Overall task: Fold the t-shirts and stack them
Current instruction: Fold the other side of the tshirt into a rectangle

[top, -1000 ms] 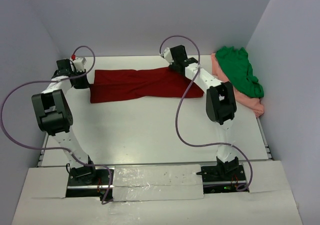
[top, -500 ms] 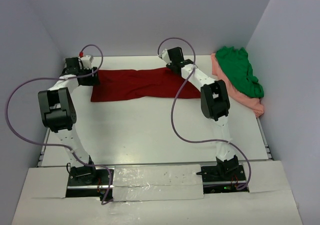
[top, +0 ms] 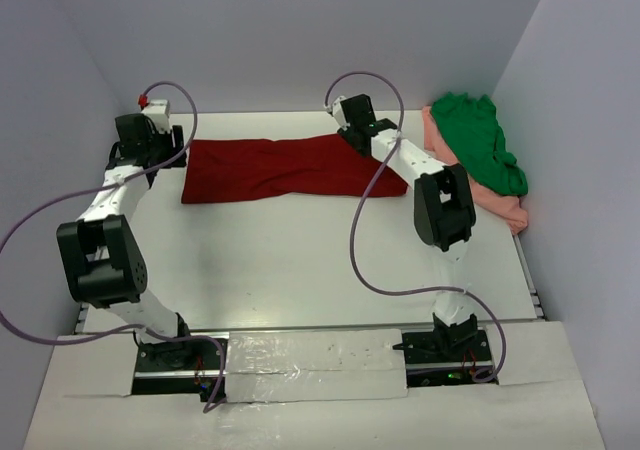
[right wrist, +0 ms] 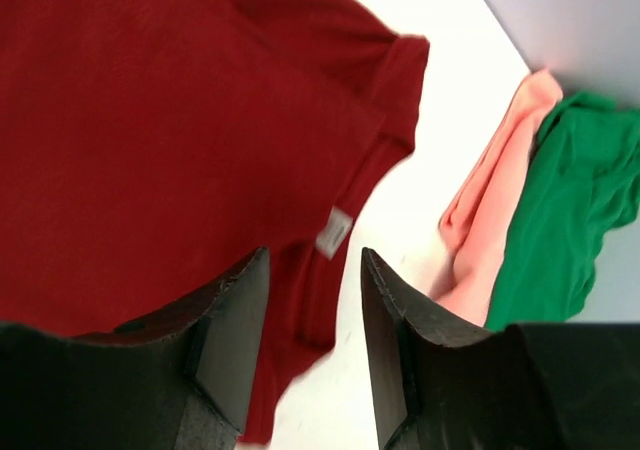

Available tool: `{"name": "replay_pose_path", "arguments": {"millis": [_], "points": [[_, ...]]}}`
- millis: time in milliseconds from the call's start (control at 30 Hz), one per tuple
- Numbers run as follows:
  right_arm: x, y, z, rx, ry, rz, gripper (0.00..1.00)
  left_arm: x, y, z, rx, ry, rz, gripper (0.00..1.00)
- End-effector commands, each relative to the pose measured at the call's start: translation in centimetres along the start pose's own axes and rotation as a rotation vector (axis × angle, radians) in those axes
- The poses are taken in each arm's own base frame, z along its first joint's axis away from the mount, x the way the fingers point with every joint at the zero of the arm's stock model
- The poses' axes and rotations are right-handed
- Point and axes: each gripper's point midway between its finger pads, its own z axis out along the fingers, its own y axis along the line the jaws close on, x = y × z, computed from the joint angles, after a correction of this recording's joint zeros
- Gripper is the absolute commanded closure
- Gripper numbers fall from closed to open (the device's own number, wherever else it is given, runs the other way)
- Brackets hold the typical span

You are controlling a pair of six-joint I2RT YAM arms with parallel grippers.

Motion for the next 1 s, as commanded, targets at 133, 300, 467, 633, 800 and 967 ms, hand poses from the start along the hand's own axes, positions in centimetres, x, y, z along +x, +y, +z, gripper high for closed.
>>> {"name": "replay_pose_path", "arguments": {"millis": [133,300,467,633,800,967], "points": [[1.4,1.9,-6.6,-0.168,0.047,0.148,0.58,3.5,-2.0,-2.4,0.097,0.132,0.019,0.30],[4.0,5.1,-7.2,-0.312,0.160,0.145,0.56,5.3,-3.3,-2.2,0.174,0.195,0.018,0.31],[5.9,7.6,-7.2,-0.416,0.235,0.140,0.54,7.0,-3.9,-1.6,0.215,0.241,0.009,0.31],[7.0,9.3,-7.1,-0.478,0.250,0.138,0.54,7.5,-4.3,-1.1,0.227,0.239,0.001,0.31],[7.2,9.7,-6.6,-0.504,0.222,0.152,0.59,7.6,-4.4,-0.5,0.229,0.219,0.000,0.31],[7.6,10.0,-6.0,-0.520,0.224,0.151,0.60,7.6,-4.6,0.3,0.231,0.219,-0.008,0.32]]}}
